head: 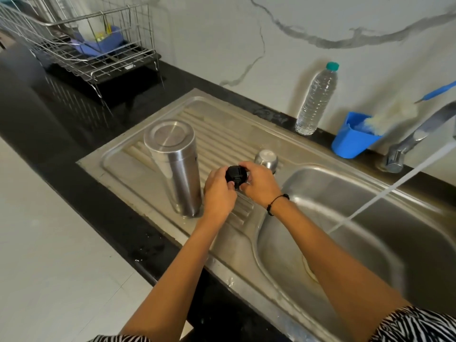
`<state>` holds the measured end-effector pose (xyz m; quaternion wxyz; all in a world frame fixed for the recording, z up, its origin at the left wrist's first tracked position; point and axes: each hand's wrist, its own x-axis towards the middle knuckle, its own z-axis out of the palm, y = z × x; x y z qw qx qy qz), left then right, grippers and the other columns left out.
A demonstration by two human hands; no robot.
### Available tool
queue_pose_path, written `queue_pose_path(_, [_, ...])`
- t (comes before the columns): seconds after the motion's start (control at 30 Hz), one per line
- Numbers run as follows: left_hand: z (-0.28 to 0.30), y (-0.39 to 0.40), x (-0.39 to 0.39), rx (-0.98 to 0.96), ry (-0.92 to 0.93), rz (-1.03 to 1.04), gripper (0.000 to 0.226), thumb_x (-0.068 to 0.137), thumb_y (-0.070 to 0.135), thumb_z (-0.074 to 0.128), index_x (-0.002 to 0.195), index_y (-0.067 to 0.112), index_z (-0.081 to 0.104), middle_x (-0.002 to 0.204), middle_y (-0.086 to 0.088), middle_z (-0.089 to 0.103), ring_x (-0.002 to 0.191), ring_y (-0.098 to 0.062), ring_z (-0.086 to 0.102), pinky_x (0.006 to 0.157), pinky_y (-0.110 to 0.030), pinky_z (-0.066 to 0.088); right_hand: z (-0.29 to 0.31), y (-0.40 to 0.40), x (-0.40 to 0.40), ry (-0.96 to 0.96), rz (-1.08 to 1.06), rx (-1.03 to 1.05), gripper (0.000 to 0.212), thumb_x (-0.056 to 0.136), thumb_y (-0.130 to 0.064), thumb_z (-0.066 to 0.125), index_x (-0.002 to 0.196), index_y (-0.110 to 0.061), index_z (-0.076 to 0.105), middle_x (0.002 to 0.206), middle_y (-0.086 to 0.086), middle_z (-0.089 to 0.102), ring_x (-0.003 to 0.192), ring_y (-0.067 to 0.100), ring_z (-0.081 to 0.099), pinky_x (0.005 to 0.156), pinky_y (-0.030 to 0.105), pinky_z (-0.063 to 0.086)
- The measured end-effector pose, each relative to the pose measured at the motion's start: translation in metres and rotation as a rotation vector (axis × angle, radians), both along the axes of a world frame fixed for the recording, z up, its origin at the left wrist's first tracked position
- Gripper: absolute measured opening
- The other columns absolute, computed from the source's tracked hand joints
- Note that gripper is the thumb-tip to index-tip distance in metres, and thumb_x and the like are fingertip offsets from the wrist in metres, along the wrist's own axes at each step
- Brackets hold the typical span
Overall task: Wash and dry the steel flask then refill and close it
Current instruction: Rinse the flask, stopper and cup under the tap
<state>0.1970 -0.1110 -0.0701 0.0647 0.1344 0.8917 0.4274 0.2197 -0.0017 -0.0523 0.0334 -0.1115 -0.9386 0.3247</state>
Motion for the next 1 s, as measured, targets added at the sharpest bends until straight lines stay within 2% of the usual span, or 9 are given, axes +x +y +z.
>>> queue_pose_path(0.17, [-0.003, 0.0, -0.004, -0.025, -0.017, -0.004, 0.036, 0.094, 0.002, 0.049, 0.128, 0.01, 0.053, 0.124, -0.01, 0.053, 0.11, -0.022, 0.052, 0.088, -0.025, 0.039, -0.004, 0.0, -0.004, -0.018, -0.013, 0.011, 0.044, 0.078, 0.006, 0.06, 0.121, -0.003, 0.056, 0.111, 0.016, 0.063, 0.096, 0.027, 0.056, 0.082, 0.028, 0.043])
queue_pose_path(0.4, [-0.004, 0.002, -0.006, -0.027, -0.061, -0.004, 0.034, 0.094, 0.002, 0.049, 0.127, 0.011, 0.055, 0.123, -0.009, 0.054, 0.109, -0.022, 0.055, 0.092, -0.032, 0.047, -0.01, 0.002, -0.005, -0.039, -0.011, 0.031, 0.045, 0.078, 0.005, 0.059, 0.122, -0.005, 0.056, 0.11, 0.014, 0.063, 0.099, 0.027, 0.055, 0.074, 0.017, 0.035])
queue_pose_path(0.6, [-0.006, 0.002, -0.007, -0.043, -0.068, -0.006, 0.034, 0.093, 0.003, 0.05, 0.126, 0.011, 0.054, 0.122, -0.009, 0.055, 0.108, -0.023, 0.056, 0.094, -0.037, 0.048, -0.013, 0.002, -0.006, -0.025, -0.004, 0.051, 0.047, 0.078, 0.005, 0.059, 0.123, -0.005, 0.055, 0.112, 0.014, 0.063, 0.1, 0.029, 0.055, 0.083, 0.026, 0.041])
queue_pose_path(0.73, [-0.007, 0.002, -0.005, -0.07, -0.052, -0.02, 0.035, 0.095, 0.005, 0.048, 0.129, 0.013, 0.052, 0.123, -0.007, 0.052, 0.109, -0.021, 0.054, 0.087, -0.028, 0.044, -0.016, 0.003, -0.005, -0.027, -0.007, 0.049, 0.049, 0.076, 0.007, 0.059, 0.124, -0.005, 0.054, 0.109, 0.015, 0.063, 0.098, 0.029, 0.056, 0.079, 0.024, 0.04])
queue_pose_path(0.87, [-0.005, 0.004, -0.003, -0.094, -0.027, -0.022, 0.032, 0.094, 0.004, 0.048, 0.125, 0.012, 0.054, 0.12, -0.008, 0.053, 0.106, -0.021, 0.053, 0.084, -0.028, 0.043, -0.018, 0.005, -0.004, -0.028, -0.008, 0.047, 0.048, 0.075, 0.008, 0.059, 0.122, -0.005, 0.055, 0.11, 0.014, 0.063, 0.097, 0.027, 0.058, 0.074, 0.018, 0.037])
queue_pose_path(1.0, [-0.001, 0.005, -0.004, -0.142, -0.01, -0.012, 0.028, 0.095, 0.007, 0.048, 0.122, 0.009, 0.054, 0.12, -0.009, 0.053, 0.106, -0.022, 0.051, 0.079, -0.025, 0.038, -0.017, 0.006, -0.002, -0.032, -0.011, 0.035, 0.053, 0.076, 0.008, 0.058, 0.126, -0.007, 0.052, 0.114, 0.013, 0.062, 0.096, 0.028, 0.057, 0.076, 0.022, 0.042])
